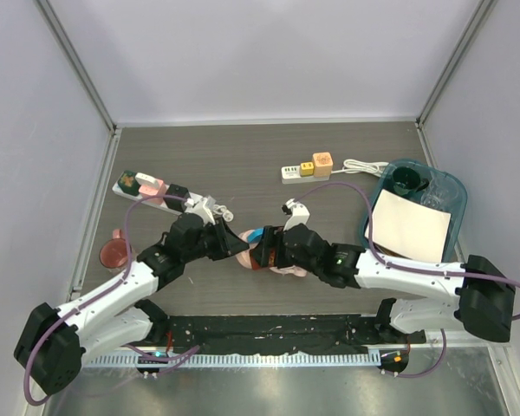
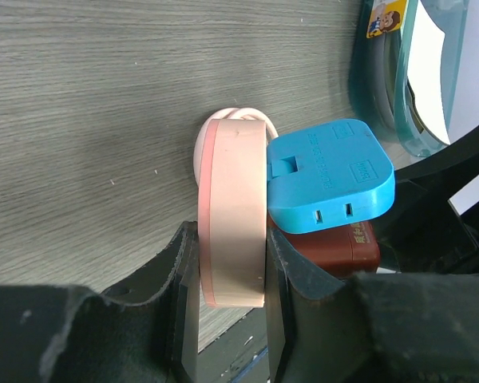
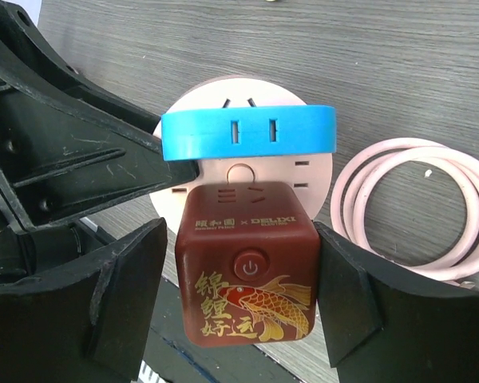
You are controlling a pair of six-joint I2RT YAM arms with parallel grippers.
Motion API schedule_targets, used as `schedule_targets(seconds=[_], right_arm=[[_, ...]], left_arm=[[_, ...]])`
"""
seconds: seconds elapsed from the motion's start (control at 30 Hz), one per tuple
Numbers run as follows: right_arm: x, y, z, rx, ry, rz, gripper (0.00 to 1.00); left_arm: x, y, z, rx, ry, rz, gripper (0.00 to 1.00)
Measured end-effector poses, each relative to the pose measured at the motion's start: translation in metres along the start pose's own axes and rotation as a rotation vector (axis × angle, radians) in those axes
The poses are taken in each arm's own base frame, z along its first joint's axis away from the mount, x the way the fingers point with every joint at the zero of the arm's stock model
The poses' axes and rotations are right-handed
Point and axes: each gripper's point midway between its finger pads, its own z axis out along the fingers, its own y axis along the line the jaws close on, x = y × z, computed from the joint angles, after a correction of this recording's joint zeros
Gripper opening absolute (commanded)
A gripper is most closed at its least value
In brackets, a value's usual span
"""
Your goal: Pull the plug off the socket
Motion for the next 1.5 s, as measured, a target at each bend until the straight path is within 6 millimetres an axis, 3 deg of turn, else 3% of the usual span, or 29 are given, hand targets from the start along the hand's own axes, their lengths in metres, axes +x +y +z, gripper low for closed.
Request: schedule_targets(seconds=[0.17, 0.23, 0.27, 0.33, 0.37, 0.47, 0.73, 1.1, 1.5], right_arm=[[0.005, 0.002, 0.007, 0.003, 0.025, -0.002, 0.74], [0.009, 0.001, 0.008, 0.003, 0.040, -0.004, 0.60], [0.010, 0.001, 0.009, 0.004, 0.044, -0.006, 0.43], [0.011, 0.000, 0.009, 0.008, 0.048, -0.003, 0.27], [0.011, 0.000, 0.009, 0.007, 0.048, 0.001, 0.14], [0.010, 0.003, 0.009, -0.005, 0.045, 0.005, 0.01], [0.005, 0.009, 0.009, -0.029, 0.023, 0.002, 0.01], [-0.003, 0.007, 0.013, 0.050, 0.049, -0.069, 0.01], [-0.004, -0.010, 0.004, 0.069, 0.040, -0.026, 0.01]], left_arm=[[0.001, 0.000, -0.002, 0.002, -0.005, 0.007, 0.00], [0.001, 0.000, -0.004, 0.007, -0.007, 0.012, 0.00], [0.001, -0.001, -0.004, 0.008, -0.007, 0.014, 0.00], [0.001, 0.000, -0.006, 0.004, -0.012, 0.020, 0.00], [0.001, 0.000, -0.007, 0.005, -0.015, 0.021, 0.00], [-0.001, 0.001, -0.010, 0.005, -0.039, 0.031, 0.00], [-0.010, 0.003, -0.018, -0.012, -0.105, 0.073, 0.00], [-0.016, 0.006, -0.010, -0.069, -0.096, 0.066, 0.00], [-0.010, -0.002, 0.004, -0.046, -0.050, 0.060, 0.00]])
